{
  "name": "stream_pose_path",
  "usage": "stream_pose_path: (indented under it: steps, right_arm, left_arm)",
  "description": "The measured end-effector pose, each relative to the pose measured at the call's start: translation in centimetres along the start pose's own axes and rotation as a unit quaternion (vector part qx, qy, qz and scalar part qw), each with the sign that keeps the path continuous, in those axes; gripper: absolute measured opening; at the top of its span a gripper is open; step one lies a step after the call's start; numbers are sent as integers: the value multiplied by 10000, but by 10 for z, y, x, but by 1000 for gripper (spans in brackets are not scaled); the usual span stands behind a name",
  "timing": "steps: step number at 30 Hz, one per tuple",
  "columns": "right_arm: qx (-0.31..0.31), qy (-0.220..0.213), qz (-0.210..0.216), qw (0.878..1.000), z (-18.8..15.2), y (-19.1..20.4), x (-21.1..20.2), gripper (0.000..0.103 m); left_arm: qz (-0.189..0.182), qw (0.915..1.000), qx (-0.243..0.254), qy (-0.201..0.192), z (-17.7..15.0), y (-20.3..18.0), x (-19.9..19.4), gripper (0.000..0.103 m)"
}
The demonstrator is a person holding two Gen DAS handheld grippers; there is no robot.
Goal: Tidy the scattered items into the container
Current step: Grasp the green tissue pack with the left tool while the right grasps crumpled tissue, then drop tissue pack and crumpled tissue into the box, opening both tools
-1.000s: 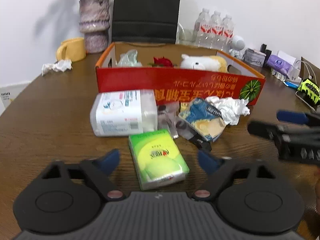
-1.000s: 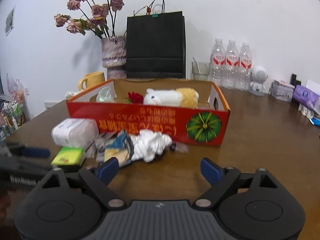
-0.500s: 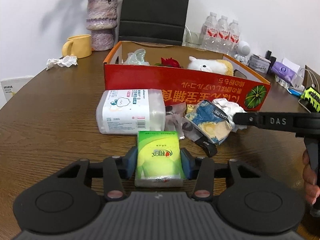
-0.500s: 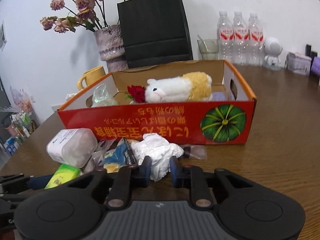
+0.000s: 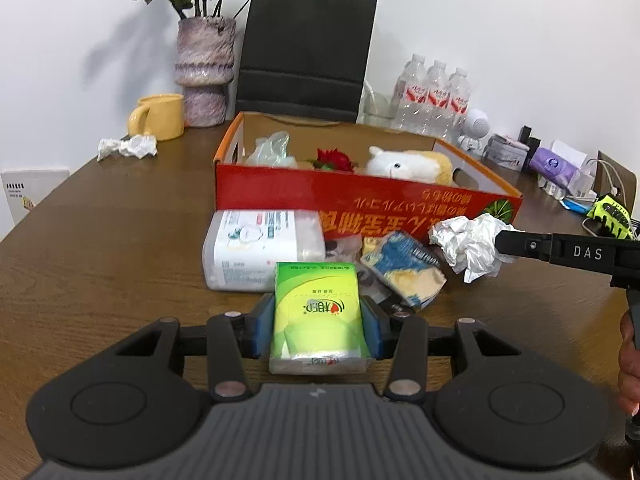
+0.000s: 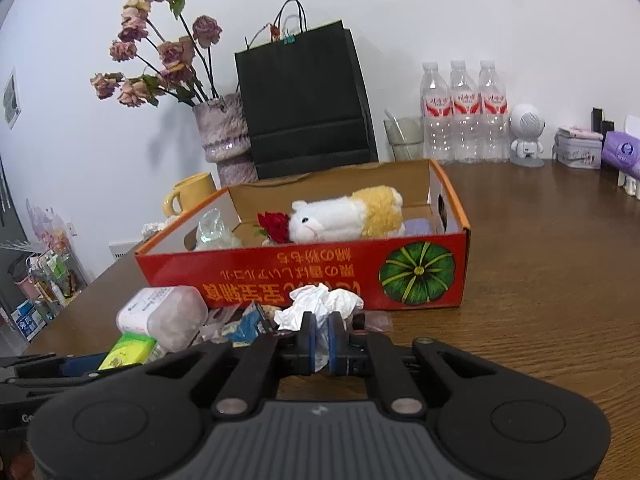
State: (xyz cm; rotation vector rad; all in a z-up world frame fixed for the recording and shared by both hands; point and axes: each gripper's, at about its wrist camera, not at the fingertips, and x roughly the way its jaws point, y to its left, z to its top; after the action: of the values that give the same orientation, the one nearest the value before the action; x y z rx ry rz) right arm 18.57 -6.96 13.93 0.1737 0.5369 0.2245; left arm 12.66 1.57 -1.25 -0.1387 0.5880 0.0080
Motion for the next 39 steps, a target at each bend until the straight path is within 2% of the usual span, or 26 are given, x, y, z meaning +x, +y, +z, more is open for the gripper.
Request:
stream_pose_path:
  steps: [11,20,25,31,39]
  right_arm:
    - [-218,-323,62,9992,19,14,-23,5]
    - [-430,-643,2,9970,65,22,-14,5]
    - [-410,-612,-125,9972,94,20,17,5]
    - [-279,-400,-226,9986,120,9,77,5]
    - [-10,15,-238,9997,133,-1,155,5]
  left_arm:
    - [-188,9987,161,-445,32,-10,-15,46]
    - [-345,9957,242,-826,88,-14,-7,46]
    - [-390,9958,132,-813,122,-13,26,46]
    - [-349,9975,-90,-610,152,-4,83,46]
    - [-77,9985,-397,-382,166,18,149,46]
